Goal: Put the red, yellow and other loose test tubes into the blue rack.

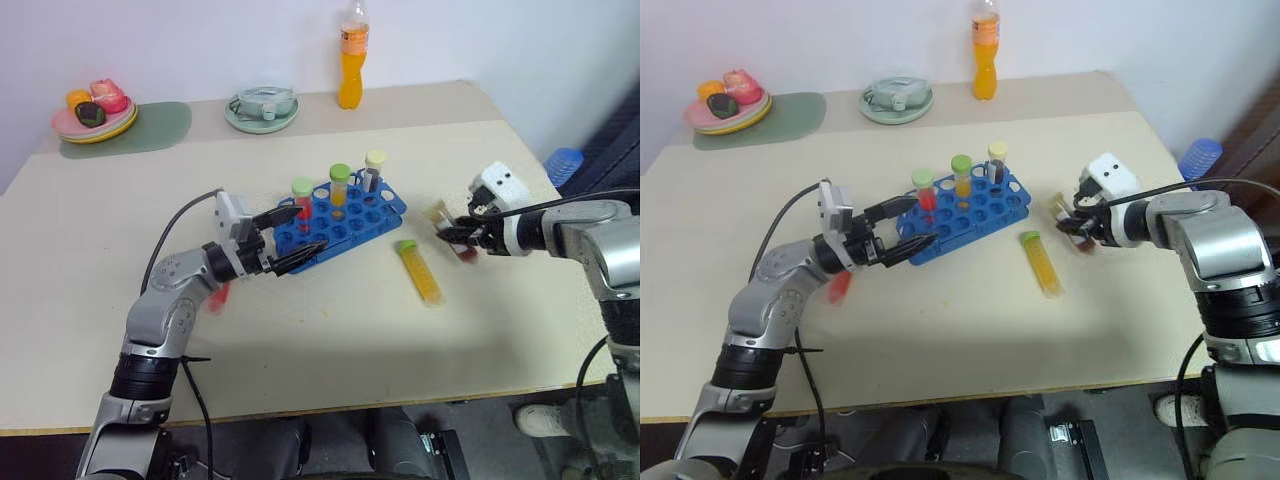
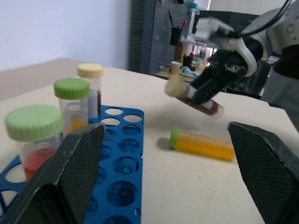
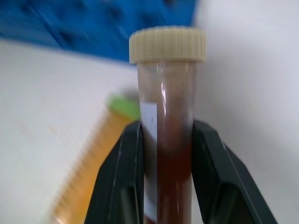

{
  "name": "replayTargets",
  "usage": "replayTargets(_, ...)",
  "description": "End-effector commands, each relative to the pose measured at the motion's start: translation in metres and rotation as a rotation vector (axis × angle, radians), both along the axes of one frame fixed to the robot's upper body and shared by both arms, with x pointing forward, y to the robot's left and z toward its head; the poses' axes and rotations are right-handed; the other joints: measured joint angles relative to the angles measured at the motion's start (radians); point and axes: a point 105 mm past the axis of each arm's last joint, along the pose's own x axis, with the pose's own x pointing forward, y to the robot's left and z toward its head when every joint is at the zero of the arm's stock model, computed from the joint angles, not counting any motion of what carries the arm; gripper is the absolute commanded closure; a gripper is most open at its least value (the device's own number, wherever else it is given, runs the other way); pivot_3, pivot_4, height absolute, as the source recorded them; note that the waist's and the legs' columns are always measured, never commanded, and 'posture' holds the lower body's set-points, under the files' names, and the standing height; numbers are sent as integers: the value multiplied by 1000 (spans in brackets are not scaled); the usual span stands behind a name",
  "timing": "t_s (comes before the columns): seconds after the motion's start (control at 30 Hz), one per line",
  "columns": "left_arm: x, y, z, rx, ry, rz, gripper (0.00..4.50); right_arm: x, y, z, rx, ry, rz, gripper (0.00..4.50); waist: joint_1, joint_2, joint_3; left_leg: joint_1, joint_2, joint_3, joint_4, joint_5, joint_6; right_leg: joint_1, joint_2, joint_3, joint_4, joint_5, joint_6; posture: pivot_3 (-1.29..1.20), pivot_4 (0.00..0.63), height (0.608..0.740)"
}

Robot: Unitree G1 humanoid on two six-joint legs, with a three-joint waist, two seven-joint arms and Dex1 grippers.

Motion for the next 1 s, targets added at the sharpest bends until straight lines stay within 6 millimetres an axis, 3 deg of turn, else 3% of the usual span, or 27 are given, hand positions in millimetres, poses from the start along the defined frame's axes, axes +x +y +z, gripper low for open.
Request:
replayTargets(0.03, 0, 1, 11, 0, -56, 2, 181, 9, 17, 46, 156, -323, 21, 3736, -1, 0, 0, 0, 0, 0, 0, 0, 0, 0, 0, 0, 0, 0, 0, 0, 150, 740)
replayTargets(0.13, 1, 2, 13, -2, -60, 6, 181, 15, 29, 60, 316, -485, 2, 3736, -2, 0, 0, 0, 0, 0, 0, 0, 0, 0, 0, 0, 1, 0, 0, 0, 150, 740)
replayTargets(0.27, 2, 4, 15, -6, -67, 23, 181, 22, 47, 59, 486, -614, -89, 3736, -5, 0, 0, 1, 0, 0, 0, 0, 0, 0, 0, 0, 1, 0, 0, 0, 150, 740)
replayTargets(0.53, 9, 12, 19, -31, -68, 89, 181, 31, 82, 26, 617, -706, -167, 3736, -14, 0, 0, 1, 0, -1, 0, 0, 0, 0, 1, 0, 2, 0, 0, 0, 150, 740)
replayTargets(0.77, 7, 21, 8, -9, -49, 122, 181, 43, 86, -6, 597, -722, -227, 3736, -35, 1, 0, 2, 0, -1, -1, 0, 0, 0, 1, 0, 2, 0, 0, 0, 150, 740)
replayTargets(1.0, 2, 27, -2, 11, -38, 145, 181, 50, 85, -24, 584, -706, -246, 3736, -36, 1, -1, 3, 0, -1, -2, 0, 0, 0, 1, 0, 2, 0, 0, 0, 150, 740)
